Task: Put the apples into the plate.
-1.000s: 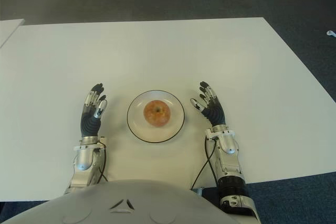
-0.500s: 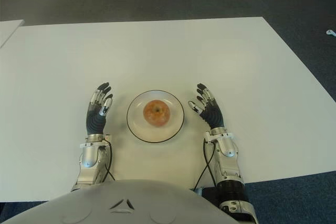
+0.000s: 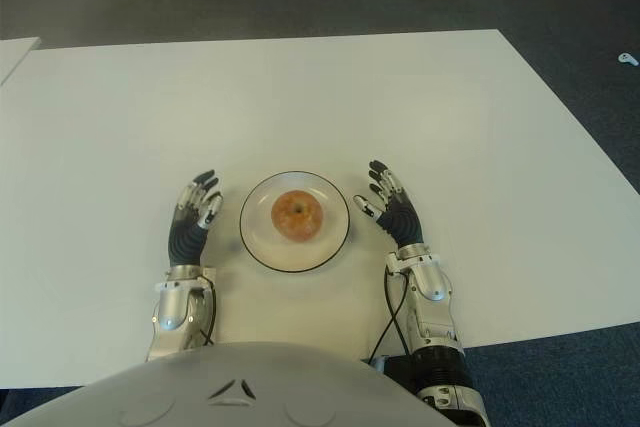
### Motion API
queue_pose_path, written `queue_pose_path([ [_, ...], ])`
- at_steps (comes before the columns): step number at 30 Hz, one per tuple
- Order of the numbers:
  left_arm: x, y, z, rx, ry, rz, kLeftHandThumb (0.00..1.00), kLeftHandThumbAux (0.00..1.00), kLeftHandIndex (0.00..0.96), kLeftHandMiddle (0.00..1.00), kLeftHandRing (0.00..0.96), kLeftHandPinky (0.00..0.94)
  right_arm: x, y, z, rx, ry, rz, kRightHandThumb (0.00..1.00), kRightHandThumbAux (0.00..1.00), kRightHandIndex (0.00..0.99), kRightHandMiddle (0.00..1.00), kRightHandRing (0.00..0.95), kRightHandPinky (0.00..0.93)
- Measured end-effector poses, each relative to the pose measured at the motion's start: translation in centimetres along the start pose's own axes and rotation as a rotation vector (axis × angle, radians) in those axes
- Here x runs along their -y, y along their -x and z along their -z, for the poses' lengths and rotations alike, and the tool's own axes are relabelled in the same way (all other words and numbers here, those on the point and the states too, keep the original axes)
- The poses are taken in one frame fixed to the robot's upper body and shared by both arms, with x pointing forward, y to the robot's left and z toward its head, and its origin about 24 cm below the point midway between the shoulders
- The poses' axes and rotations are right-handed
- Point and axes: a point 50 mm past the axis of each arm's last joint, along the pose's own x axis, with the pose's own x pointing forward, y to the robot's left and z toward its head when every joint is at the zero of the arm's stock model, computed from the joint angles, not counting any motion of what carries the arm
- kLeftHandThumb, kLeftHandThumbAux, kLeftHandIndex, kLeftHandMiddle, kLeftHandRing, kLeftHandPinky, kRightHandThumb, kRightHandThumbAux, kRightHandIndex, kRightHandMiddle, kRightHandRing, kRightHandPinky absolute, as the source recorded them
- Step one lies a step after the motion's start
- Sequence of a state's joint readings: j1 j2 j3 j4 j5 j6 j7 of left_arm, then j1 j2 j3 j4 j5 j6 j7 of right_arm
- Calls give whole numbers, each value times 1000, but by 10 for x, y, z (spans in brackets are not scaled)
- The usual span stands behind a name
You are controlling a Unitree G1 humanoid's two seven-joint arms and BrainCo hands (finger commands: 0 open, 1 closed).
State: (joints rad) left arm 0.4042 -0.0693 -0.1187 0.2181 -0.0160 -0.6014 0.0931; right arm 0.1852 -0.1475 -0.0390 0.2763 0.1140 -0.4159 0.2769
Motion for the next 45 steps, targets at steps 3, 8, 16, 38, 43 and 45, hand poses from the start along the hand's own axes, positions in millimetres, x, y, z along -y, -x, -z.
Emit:
queue_pose_path([
  [3,3,0,-1,-27,-6,9,194,567,151,110,78,67,-2,1,0,-3,4,-3,99,710,0,0,0,0],
  [8,4,0,0,-81,-20,14,164,565,99,75,41,21,-8,0,0,-4,-3,-11,89,701,0,0,0,0],
  [16,4,0,-3,-118,-36,6,142,547,59,33,3,1,-15,-2,0,-5,11,7,99,651,0,0,0,0],
  [38,2,-6,5,-130,-54,-45,98,463,1,2,0,0,-24,-18,1,-8,-29,39,159,551,0,0,0,0],
  [43,2,-5,5,-87,-35,-46,106,439,21,20,0,0,-24,-21,2,8,-44,35,159,552,0,0,0,0],
  [45,1,-4,5,-76,-21,-45,111,428,51,39,0,0,-24,-22,1,16,-46,33,156,555,0,0,0,0],
])
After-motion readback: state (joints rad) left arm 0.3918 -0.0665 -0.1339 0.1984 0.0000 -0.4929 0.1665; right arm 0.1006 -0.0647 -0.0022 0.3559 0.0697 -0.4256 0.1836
